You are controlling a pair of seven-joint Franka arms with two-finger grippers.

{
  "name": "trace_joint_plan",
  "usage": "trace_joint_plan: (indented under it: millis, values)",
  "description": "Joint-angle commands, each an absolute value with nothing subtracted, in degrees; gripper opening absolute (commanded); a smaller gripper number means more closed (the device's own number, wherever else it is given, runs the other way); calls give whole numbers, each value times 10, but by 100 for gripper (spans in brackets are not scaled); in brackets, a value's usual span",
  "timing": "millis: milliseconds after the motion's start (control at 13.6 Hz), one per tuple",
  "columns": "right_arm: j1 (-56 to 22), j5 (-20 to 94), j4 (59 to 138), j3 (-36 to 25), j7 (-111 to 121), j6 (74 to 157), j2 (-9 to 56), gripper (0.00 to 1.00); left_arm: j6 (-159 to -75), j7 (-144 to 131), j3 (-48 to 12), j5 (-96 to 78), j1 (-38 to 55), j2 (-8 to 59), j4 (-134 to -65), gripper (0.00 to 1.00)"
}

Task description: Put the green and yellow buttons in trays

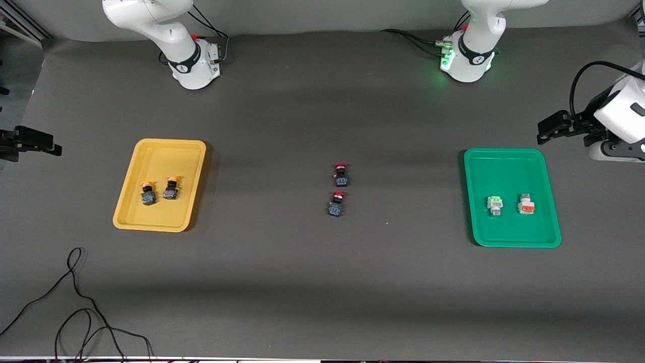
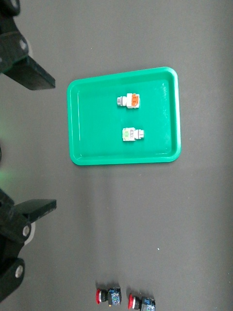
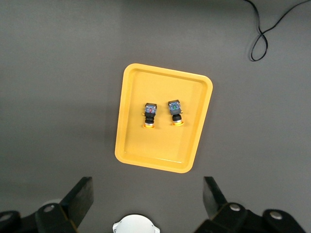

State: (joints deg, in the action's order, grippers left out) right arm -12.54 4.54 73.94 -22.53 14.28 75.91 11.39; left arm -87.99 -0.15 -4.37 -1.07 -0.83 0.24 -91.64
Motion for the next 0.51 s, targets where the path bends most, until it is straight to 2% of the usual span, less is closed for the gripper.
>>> trace_joint_plan:
  millis: [0, 220, 441]
  values:
    - [-29, 19, 747, -115, 130, 751, 94, 100, -880, -1, -39, -16, -2, -10, -923, 100]
    - [60, -24, 749, 1, 130, 744, 88, 100, -879, -1, -39, -16, -2, -10, -923, 100]
    - [76, -28, 815, 21, 131, 760, 41, 100, -880, -1, -39, -16, -2, -10, -923, 100]
